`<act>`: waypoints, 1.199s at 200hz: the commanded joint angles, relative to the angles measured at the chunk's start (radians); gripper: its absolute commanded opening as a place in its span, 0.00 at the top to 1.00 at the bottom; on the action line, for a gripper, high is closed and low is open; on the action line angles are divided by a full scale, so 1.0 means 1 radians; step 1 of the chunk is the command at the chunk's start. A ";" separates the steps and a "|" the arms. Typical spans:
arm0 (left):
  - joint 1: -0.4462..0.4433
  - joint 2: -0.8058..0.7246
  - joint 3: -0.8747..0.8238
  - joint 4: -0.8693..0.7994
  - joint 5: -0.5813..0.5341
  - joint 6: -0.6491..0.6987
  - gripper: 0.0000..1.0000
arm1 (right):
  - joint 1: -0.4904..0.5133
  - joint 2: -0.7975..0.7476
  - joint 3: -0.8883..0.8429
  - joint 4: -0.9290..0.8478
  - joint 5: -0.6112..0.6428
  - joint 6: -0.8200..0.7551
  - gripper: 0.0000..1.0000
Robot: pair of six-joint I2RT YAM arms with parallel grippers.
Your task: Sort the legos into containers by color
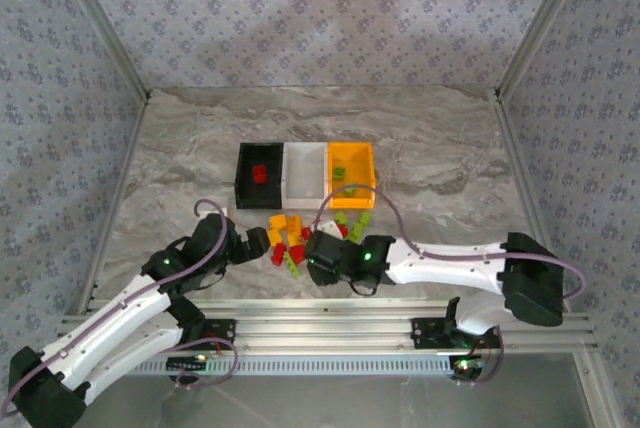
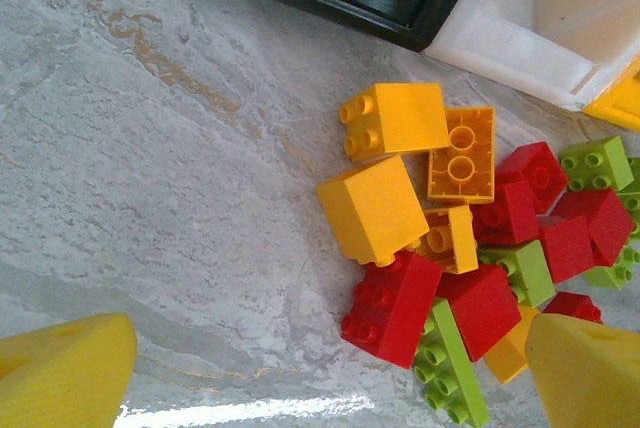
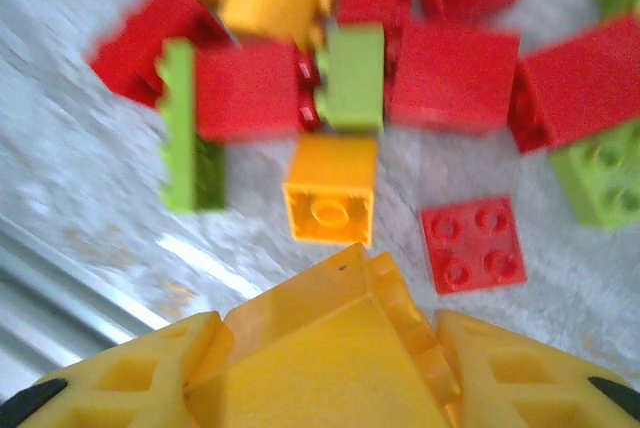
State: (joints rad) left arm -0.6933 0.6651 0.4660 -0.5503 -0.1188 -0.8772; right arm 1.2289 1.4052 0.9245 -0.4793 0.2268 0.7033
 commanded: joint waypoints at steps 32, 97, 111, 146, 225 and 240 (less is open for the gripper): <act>0.008 -0.025 0.006 -0.008 0.017 -0.021 0.00 | -0.282 0.181 0.318 0.039 -0.040 -0.185 0.59; 0.012 -0.019 0.017 -0.013 0.030 -0.014 0.01 | -0.419 0.573 0.689 -0.051 0.013 -0.190 0.56; 0.012 -0.016 0.020 -0.012 0.032 -0.004 0.01 | -0.428 0.603 0.714 -0.045 0.004 -0.181 0.50; 0.013 0.020 0.031 0.005 0.041 0.028 0.01 | -0.427 0.576 0.739 -0.009 0.016 -0.192 0.26; -0.019 0.279 0.059 0.211 0.114 0.100 0.18 | -0.348 0.179 0.307 0.158 0.049 -0.137 0.20; -0.019 0.351 0.076 0.253 0.101 0.117 0.19 | -0.336 0.127 0.224 0.176 0.052 -0.117 0.20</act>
State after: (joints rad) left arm -0.7063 0.9344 0.4767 -0.4057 -0.0231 -0.8074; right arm 0.8734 1.5990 1.2659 -0.3473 0.2523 0.5419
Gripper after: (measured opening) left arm 0.818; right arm 0.797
